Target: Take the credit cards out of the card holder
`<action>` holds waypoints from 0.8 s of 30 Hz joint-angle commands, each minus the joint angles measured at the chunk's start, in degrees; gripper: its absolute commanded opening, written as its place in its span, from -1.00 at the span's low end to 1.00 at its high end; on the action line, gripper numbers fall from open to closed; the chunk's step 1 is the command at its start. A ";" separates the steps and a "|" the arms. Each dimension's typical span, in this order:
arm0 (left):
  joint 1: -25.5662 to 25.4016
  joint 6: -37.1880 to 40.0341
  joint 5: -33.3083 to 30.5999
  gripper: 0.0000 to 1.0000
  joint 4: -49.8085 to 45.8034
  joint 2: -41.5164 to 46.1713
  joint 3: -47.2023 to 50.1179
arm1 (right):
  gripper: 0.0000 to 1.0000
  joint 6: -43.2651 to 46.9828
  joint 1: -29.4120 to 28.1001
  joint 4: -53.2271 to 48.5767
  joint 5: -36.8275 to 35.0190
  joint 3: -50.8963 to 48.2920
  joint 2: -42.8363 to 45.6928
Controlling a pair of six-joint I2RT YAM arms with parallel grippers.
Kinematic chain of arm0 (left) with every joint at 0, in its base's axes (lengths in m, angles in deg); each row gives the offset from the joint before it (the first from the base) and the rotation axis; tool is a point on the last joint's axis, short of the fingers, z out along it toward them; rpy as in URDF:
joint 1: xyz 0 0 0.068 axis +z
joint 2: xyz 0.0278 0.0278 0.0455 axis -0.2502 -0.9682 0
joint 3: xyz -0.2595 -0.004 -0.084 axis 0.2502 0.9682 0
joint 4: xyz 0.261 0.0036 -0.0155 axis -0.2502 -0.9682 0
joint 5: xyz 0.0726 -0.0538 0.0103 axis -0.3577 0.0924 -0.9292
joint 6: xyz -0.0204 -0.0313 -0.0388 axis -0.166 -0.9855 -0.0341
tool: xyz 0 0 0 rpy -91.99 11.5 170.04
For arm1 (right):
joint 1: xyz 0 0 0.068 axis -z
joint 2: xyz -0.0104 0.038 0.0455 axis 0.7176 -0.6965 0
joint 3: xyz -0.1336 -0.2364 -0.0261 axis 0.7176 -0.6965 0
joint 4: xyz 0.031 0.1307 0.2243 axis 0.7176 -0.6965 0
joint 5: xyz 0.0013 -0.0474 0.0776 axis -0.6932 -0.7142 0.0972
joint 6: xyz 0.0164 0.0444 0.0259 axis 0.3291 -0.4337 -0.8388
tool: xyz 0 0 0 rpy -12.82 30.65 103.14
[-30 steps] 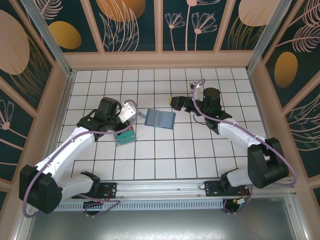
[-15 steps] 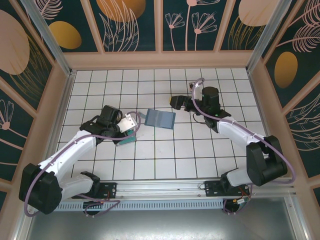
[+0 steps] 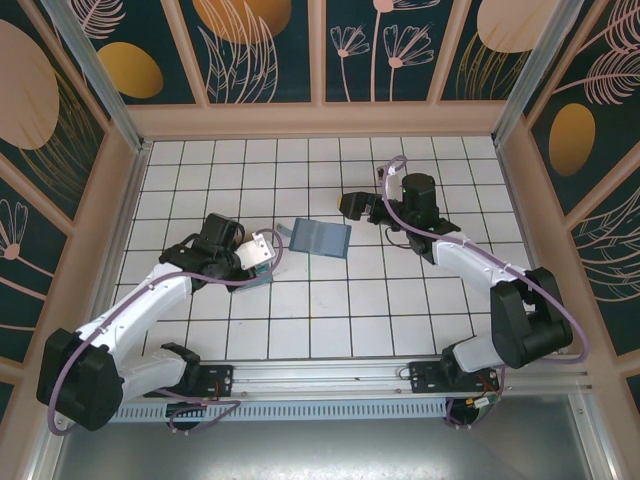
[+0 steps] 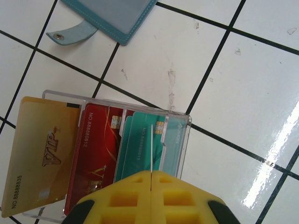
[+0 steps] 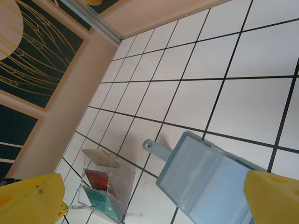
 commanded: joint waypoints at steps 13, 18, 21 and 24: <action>-0.19 2.76 -0.52 -1.00 6.56 -2.09 3.90 | 0.97 -0.37 -0.28 0.13 1.15 1.59 -0.84; -0.28 4.58 -2.09 -1.00 6.70 -2.12 4.20 | 0.98 -0.91 -0.27 0.06 1.76 2.30 -1.58; -0.28 6.43 -3.09 -1.00 5.55 -2.03 3.77 | 0.98 -1.07 -0.24 0.04 1.95 2.39 -1.77; -0.28 6.97 -3.70 -1.00 3.55 -2.38 1.76 | 0.98 -1.03 -0.22 -0.08 1.86 2.22 -1.84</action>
